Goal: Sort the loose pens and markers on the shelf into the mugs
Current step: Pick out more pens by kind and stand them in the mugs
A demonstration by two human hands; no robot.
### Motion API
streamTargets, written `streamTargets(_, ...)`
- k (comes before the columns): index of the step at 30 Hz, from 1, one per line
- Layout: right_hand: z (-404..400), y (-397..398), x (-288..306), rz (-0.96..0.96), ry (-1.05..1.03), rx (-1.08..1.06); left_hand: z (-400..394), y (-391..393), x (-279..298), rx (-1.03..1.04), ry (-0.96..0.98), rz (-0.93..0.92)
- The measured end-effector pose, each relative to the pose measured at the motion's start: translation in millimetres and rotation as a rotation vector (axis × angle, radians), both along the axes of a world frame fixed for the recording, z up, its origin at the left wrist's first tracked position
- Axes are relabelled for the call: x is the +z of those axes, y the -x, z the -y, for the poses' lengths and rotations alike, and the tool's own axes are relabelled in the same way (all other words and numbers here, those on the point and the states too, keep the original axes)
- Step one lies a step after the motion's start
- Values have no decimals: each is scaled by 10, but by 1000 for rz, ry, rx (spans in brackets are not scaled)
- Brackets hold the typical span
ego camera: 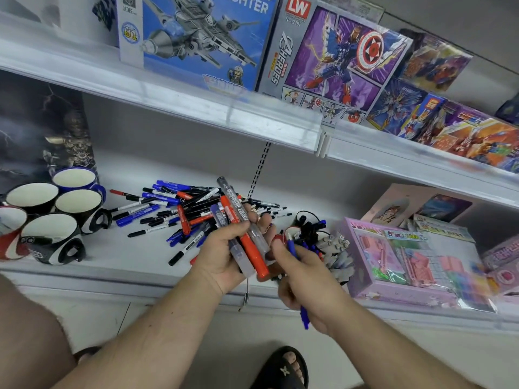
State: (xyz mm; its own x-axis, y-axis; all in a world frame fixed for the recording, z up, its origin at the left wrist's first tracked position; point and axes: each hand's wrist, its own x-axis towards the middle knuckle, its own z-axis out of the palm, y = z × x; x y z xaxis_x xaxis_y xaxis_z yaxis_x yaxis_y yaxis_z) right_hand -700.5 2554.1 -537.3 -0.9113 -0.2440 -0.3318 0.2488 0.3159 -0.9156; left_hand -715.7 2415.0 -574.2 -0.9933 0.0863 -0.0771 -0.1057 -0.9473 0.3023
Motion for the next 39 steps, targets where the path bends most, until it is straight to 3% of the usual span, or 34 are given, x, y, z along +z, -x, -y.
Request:
streamTargets(5, 60, 19, -52, 68, 61, -40, -11, 0, -5, -87, 128, 41)
streamTargets(8, 69, 53, -122, -25, 21, -96, -11, 1, 11, -143, 204, 61)
streamTargets(14, 29, 220, -286, -293, -76, -152, -50, 48, -43, -93, 83, 204)
streamTargets(20, -236, 355, -103, -337, -180, -209, 40, 134, -125, 25, 99, 368)
streamTargets(25, -800, 605, 147, -405, -500, -163, 19, 241, -285, 13, 255, 479)
streamTargets(32, -1572, 864, 397, -634, -1105, 54, -473, 424, -308, -78, 348, 465)
streamTargets(35, -1926, 1053, 358, -790, -1229, 192, -611, 477, -324, -135, 326, 456)
streamTargets(39, -2131, 1266, 171, -771, -1405, 367, -706, 558, -377, -130, 303, 476)
